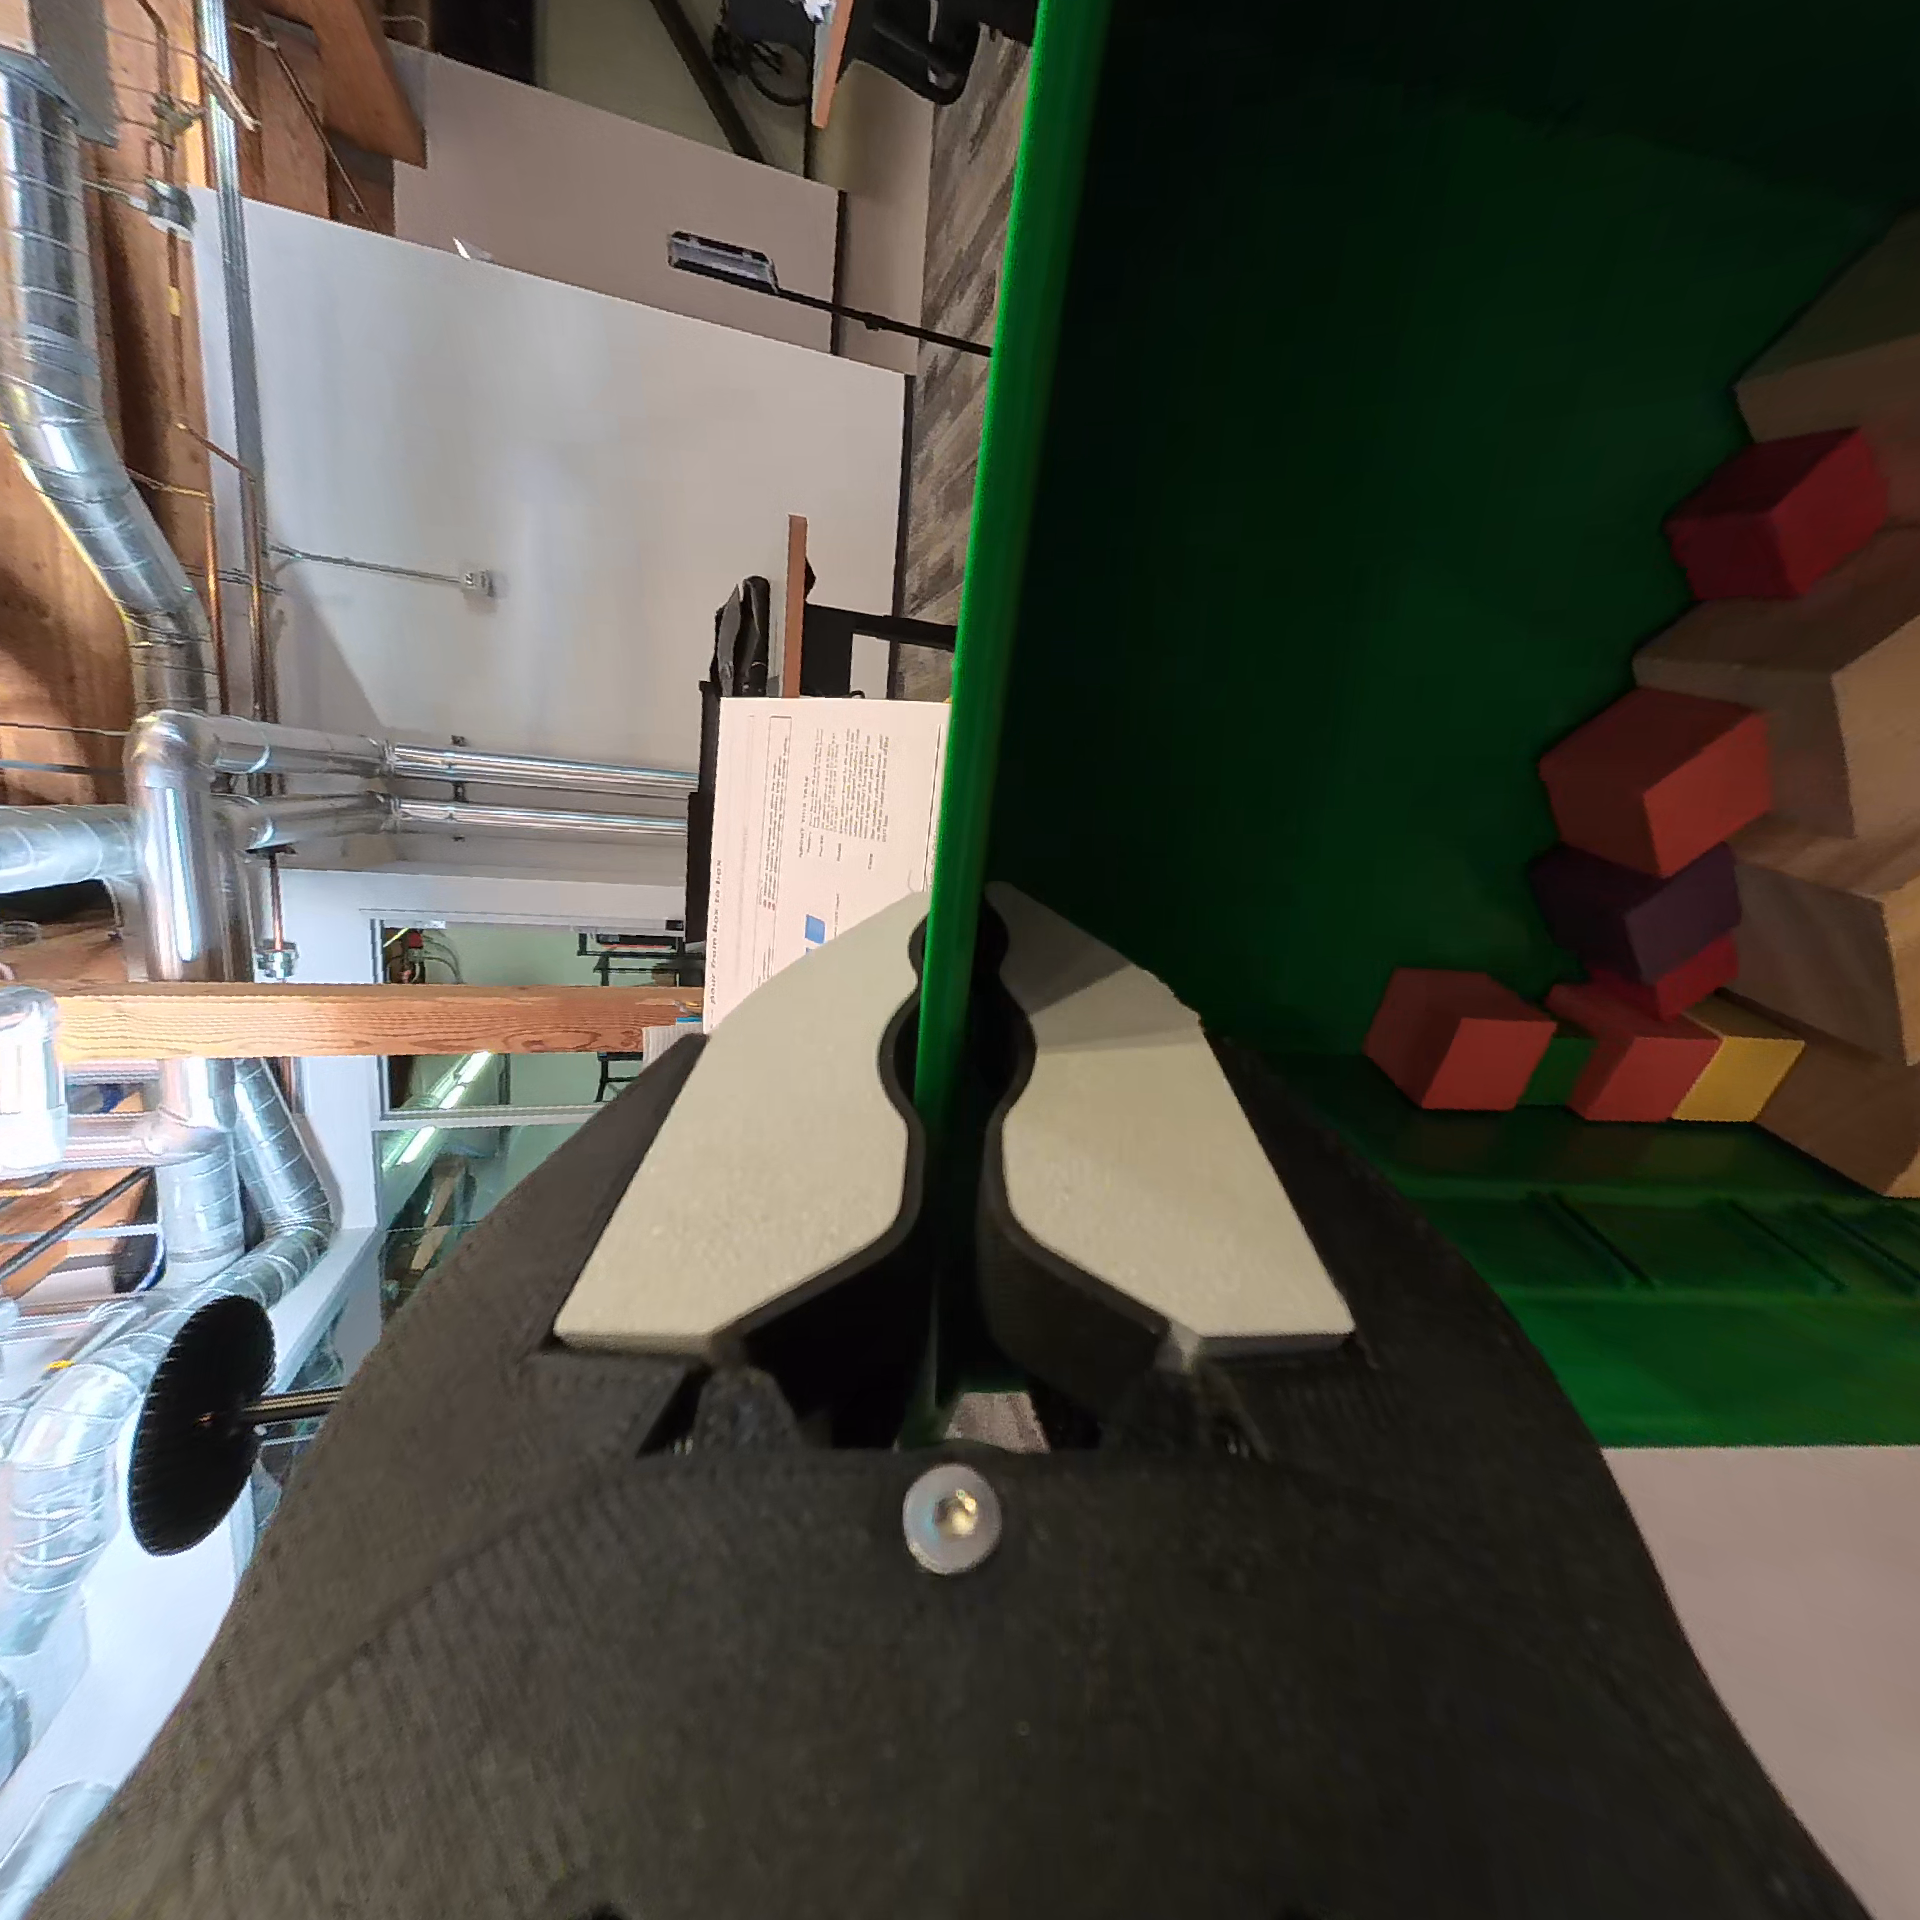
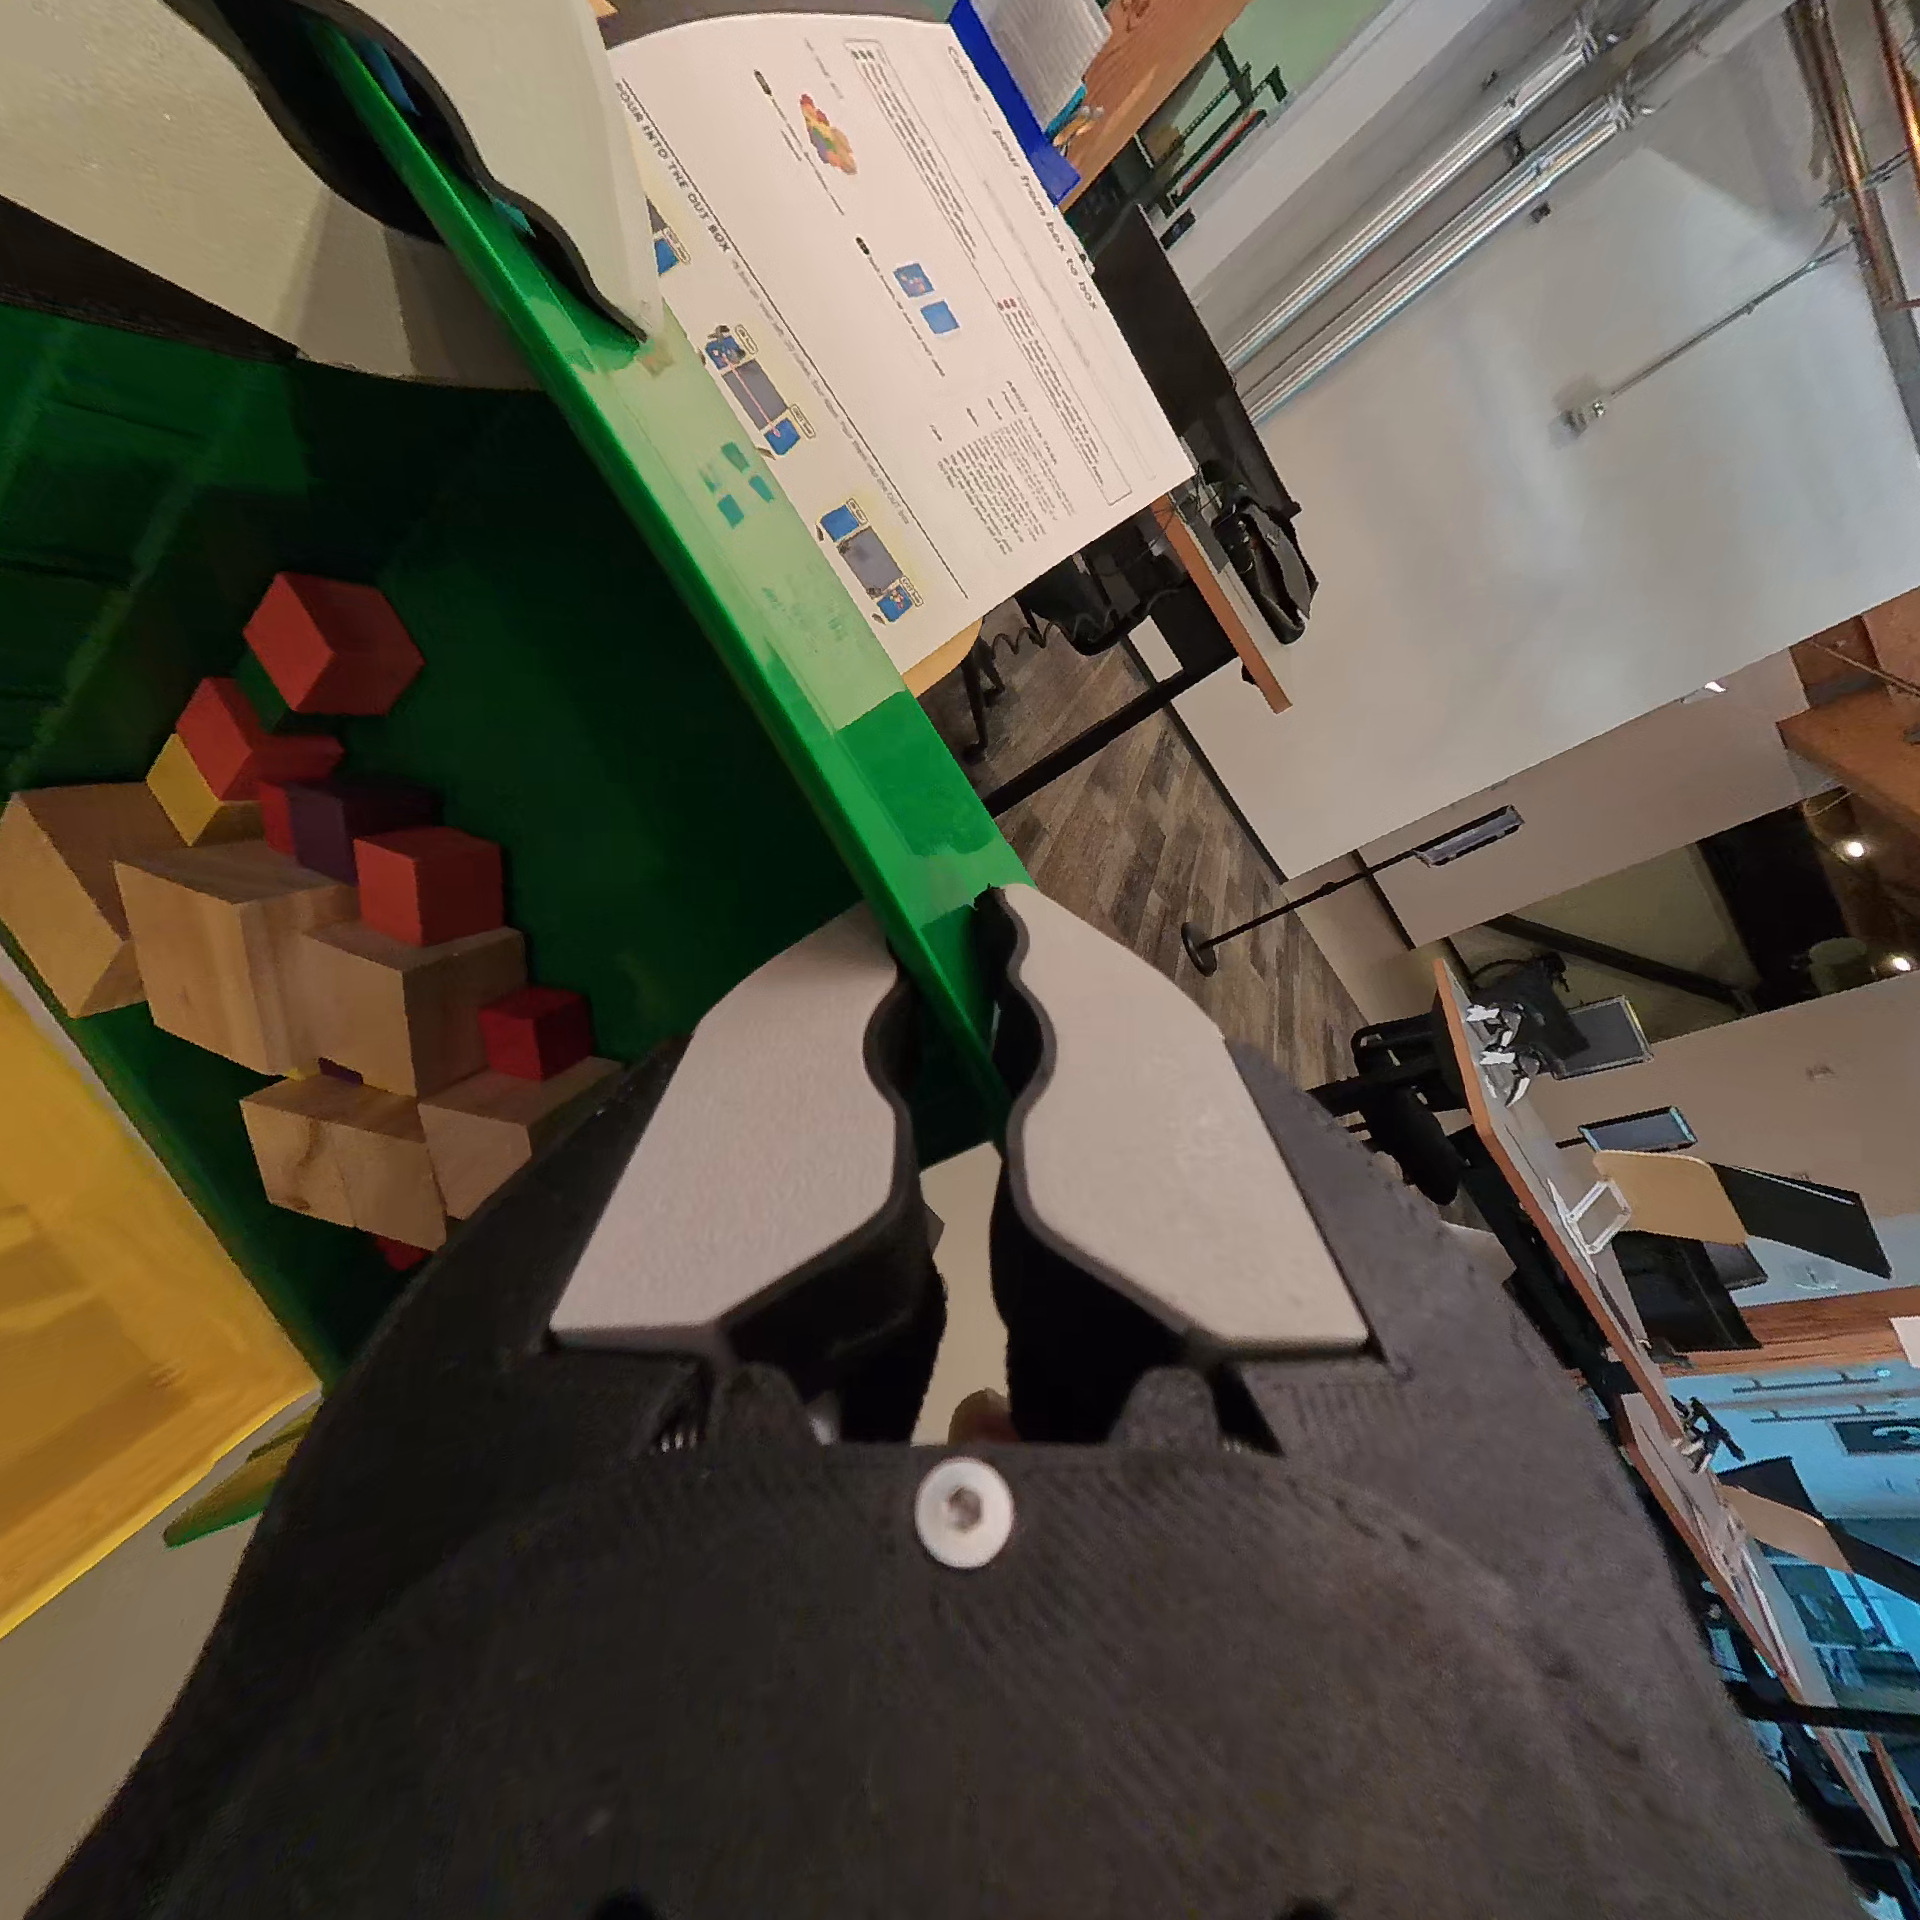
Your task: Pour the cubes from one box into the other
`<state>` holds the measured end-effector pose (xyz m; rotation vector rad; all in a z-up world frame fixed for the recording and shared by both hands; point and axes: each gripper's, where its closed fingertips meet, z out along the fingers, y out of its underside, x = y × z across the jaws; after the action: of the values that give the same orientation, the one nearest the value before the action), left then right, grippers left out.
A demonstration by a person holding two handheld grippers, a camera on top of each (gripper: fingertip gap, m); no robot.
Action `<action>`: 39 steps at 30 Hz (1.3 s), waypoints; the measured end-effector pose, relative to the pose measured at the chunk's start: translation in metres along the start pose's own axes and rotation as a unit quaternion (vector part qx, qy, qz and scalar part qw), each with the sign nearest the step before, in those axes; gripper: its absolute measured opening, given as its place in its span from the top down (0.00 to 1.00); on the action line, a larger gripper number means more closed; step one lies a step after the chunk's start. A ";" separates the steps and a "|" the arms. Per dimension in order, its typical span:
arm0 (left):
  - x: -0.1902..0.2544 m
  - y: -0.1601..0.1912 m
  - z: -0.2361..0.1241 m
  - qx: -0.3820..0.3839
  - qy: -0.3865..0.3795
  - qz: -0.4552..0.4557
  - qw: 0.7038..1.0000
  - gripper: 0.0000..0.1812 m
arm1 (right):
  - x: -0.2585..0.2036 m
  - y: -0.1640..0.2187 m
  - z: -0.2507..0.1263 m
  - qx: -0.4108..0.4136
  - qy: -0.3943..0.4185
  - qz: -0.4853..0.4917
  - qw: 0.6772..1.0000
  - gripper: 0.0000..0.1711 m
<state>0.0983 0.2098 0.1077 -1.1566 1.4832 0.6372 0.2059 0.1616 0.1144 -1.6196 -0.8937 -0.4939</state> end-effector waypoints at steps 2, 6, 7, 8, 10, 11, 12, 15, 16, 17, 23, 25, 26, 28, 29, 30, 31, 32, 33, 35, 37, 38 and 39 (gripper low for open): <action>0.001 0.000 -0.002 -0.001 -0.003 -0.001 1.000 0.98 | -0.001 -0.001 -0.002 0.004 0.003 0.002 1.000 0.97; 0.000 -0.001 -0.007 -0.002 -0.011 -0.001 1.000 0.98 | -0.002 -0.002 -0.005 0.009 0.006 0.002 1.000 0.97; 0.000 -0.001 -0.008 -0.003 -0.012 0.000 1.000 0.98 | -0.002 -0.003 -0.006 0.010 0.006 0.004 1.000 0.97; 0.000 -0.001 -0.009 -0.003 -0.012 -0.001 1.000 0.98 | -0.002 -0.003 -0.007 0.011 0.006 0.005 1.000 0.97; 0.000 -0.001 -0.011 -0.002 -0.014 0.000 1.000 0.98 | -0.003 -0.004 -0.008 0.013 0.008 0.002 1.000 0.97; 0.000 -0.001 -0.012 -0.002 -0.017 0.001 1.000 0.98 | -0.003 -0.004 -0.008 0.013 0.010 0.001 1.000 0.97; 0.000 -0.001 -0.012 -0.002 -0.019 0.002 1.000 0.98 | -0.004 -0.004 -0.009 0.014 0.012 0.000 1.000 0.97; 0.001 -0.001 -0.015 -0.001 -0.026 0.004 1.000 0.98 | -0.005 -0.004 -0.012 0.017 0.015 -0.001 1.000 0.97; 0.001 -0.001 -0.016 -0.001 -0.028 0.004 1.000 0.98 | -0.006 -0.005 -0.013 0.017 0.017 -0.001 1.000 0.97; 0.001 -0.002 -0.018 0.000 -0.029 0.003 1.000 0.98 | -0.006 -0.005 -0.015 0.018 0.018 -0.002 1.000 0.97; 0.002 -0.002 -0.022 0.003 -0.036 0.004 0.999 0.98 | -0.008 -0.006 -0.019 0.021 0.025 -0.009 0.999 0.97; 0.002 -0.002 -0.024 0.001 -0.039 0.005 0.999 0.98 | -0.008 -0.007 -0.019 0.023 0.025 -0.008 0.999 0.97; 0.002 -0.002 -0.025 0.002 -0.039 0.005 0.999 0.98 | -0.008 -0.007 -0.020 0.024 0.025 -0.007 0.999 0.97; 0.002 -0.002 -0.026 0.002 -0.039 0.003 0.999 0.98 | -0.009 -0.008 -0.020 0.024 0.027 -0.008 0.999 0.97; 0.002 -0.002 -0.026 0.002 -0.040 0.004 0.999 0.98 | -0.009 -0.008 -0.021 0.025 0.027 -0.008 0.999 0.97; 0.002 -0.002 -0.027 0.001 -0.041 0.004 0.999 0.98 | -0.010 -0.008 -0.021 0.026 0.027 -0.008 0.999 0.97; 0.002 -0.002 -0.027 0.001 -0.042 0.005 0.999 0.98 | -0.010 -0.008 -0.022 0.026 0.028 -0.009 0.999 0.97; 0.002 -0.002 -0.028 0.002 -0.043 0.005 0.999 0.98 | -0.010 -0.008 -0.022 0.027 0.029 -0.010 0.999 0.97; 0.003 -0.002 -0.028 0.002 -0.044 0.005 0.999 0.98 | -0.010 -0.008 -0.023 0.027 0.030 -0.009 0.999 0.97; 0.003 -0.003 -0.029 0.002 -0.046 0.005 0.999 0.98 | -0.010 -0.008 -0.023 0.028 0.031 -0.007 0.999 0.97; 0.003 -0.003 -0.029 0.003 -0.047 0.006 0.999 0.98 | -0.010 -0.008 -0.024 0.029 0.032 -0.008 0.999 0.97; 0.003 -0.003 -0.030 0.003 -0.048 0.006 0.999 0.99 | -0.010 -0.008 -0.025 0.030 0.033 -0.009 0.999 0.97; 0.003 -0.003 -0.030 0.002 -0.049 0.006 0.999 0.99 | -0.010 -0.008 -0.025 0.030 0.033 -0.009 0.999 0.97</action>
<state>0.0888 0.1813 0.1137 -1.0983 1.4099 0.6891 0.1972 0.1353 0.1181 -1.5336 -0.8663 -0.5240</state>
